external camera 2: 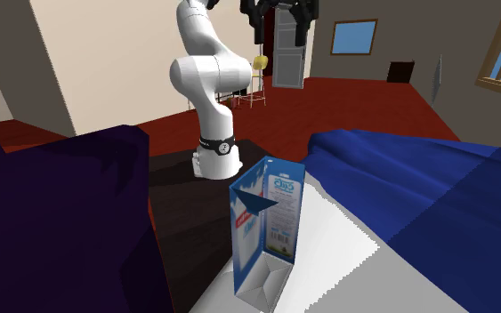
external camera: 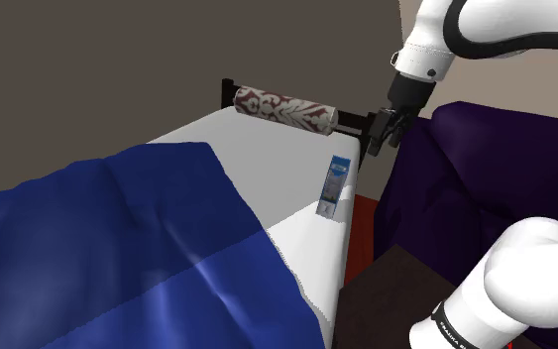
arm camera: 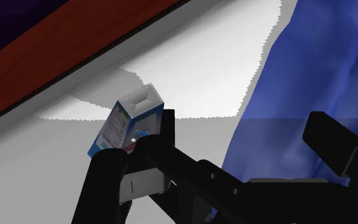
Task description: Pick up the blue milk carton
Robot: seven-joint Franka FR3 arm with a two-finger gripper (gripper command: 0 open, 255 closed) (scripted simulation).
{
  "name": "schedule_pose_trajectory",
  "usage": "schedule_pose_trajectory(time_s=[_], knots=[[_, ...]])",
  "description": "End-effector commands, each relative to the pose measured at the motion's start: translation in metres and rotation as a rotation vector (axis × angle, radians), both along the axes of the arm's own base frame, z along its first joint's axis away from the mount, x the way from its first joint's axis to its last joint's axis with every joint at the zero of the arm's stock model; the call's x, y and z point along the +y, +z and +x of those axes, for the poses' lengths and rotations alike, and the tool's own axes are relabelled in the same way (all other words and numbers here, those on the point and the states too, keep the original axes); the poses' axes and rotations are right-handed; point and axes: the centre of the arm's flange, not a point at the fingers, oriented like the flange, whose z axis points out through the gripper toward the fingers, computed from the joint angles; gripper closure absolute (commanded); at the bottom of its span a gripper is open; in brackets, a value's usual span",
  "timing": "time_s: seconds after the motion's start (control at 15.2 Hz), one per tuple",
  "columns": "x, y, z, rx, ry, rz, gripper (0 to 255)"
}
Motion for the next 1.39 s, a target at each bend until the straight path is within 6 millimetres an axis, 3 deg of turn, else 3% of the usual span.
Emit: schedule_pose_trajectory(time_s=[0.0,0.59,1.32], knots=[[0.0,0.0,0.0,0.0,0.0,0.0,0],[-0.041,-0.064,0.094,0.01,-0.368,0.016,0],[-0.13,-0.144,0.178,0.022,-0.818,0.036,0]])
